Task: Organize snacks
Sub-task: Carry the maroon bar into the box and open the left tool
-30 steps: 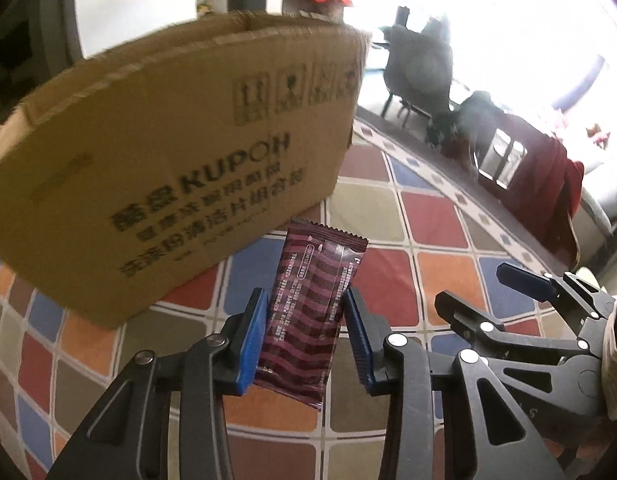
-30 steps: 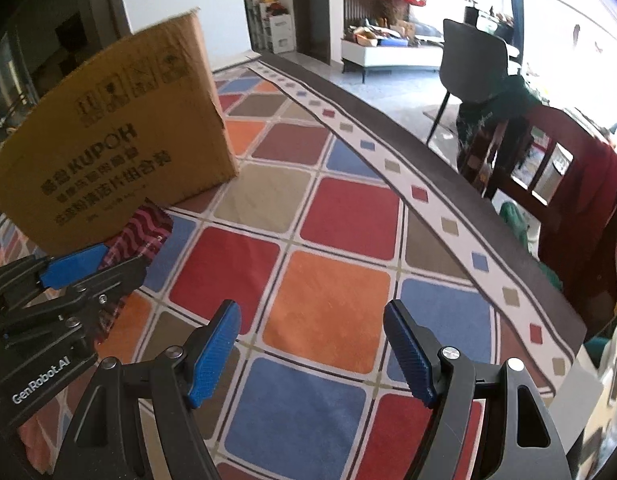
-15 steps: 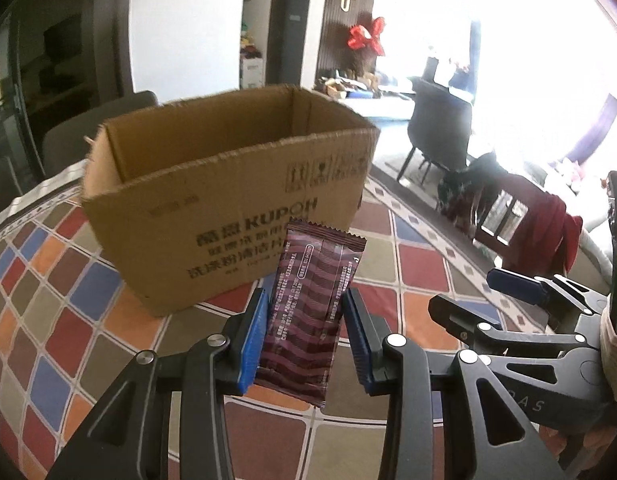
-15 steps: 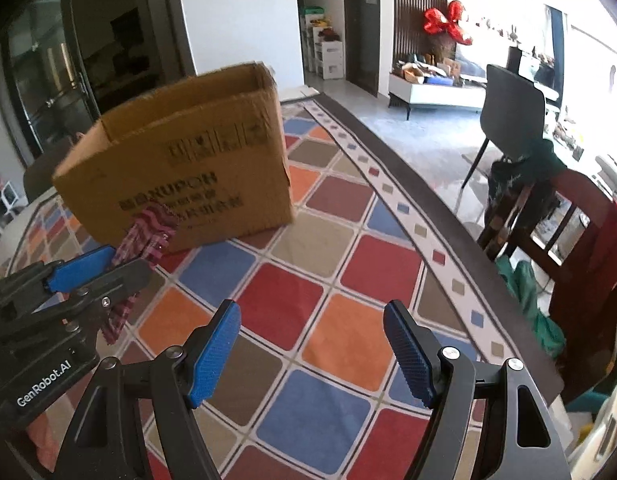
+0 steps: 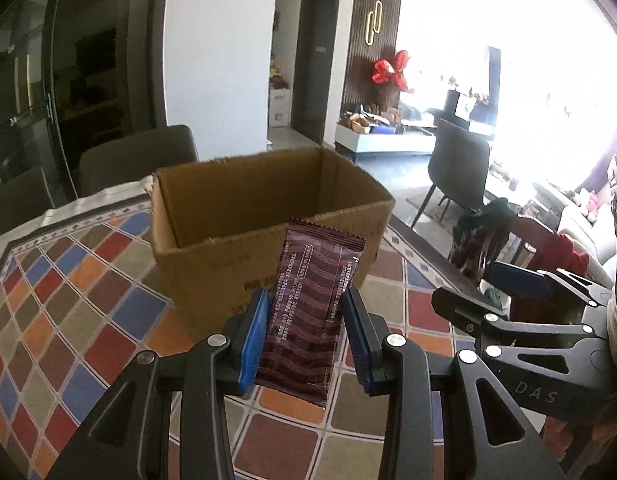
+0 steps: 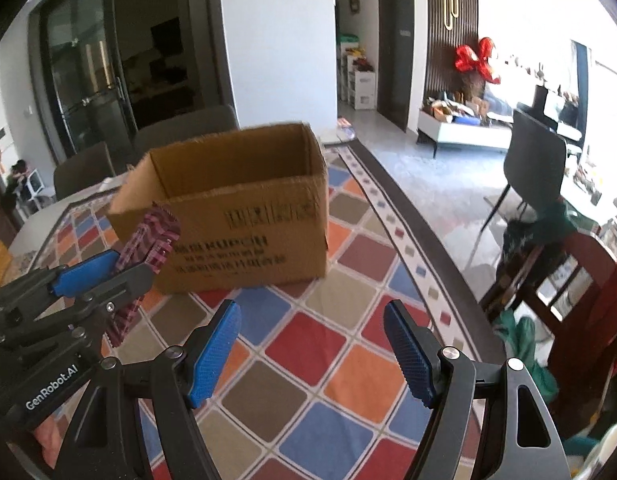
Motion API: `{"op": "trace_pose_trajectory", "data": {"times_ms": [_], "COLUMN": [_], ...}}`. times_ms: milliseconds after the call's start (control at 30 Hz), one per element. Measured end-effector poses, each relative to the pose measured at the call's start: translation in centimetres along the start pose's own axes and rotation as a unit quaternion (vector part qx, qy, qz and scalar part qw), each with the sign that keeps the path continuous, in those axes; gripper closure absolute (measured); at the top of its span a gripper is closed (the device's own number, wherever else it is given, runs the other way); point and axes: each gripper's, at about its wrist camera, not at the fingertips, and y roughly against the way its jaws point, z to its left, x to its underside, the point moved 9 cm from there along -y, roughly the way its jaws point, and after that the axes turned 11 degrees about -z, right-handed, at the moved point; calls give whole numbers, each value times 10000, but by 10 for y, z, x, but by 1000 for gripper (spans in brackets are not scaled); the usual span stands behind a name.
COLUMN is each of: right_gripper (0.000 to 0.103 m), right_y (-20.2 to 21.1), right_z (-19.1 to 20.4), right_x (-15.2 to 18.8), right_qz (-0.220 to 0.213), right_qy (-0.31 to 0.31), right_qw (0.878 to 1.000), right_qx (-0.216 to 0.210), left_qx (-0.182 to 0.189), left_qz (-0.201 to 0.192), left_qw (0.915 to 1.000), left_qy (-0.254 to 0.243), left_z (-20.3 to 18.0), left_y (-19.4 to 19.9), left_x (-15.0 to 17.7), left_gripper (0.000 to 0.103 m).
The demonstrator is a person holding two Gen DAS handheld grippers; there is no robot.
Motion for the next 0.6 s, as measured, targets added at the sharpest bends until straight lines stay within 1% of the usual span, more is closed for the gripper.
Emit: {"op": "trace_pose_trajectory", "data": {"times_ms": [233, 500, 600], "right_gripper": [28, 28, 28], "right_y": [2, 0, -3], "right_z": [8, 17, 19], "right_x": [-30, -64, -74], "right_qz": [-169, -439, -496], "right_qy": [-11, 106, 147], "right_qw": [9996, 9984, 9980], "right_qx": [-224, -330, -360], "left_qx": [-201, -447, -522], "left_qz": [-216, -409, -416], "left_qw": [9995, 9980, 9976], "left_qy": [89, 157, 185], "left_z": [8, 21, 27], "left_y": [9, 10, 8], "left_x": [-26, -53, -59], "left_gripper": [65, 65, 65]}}
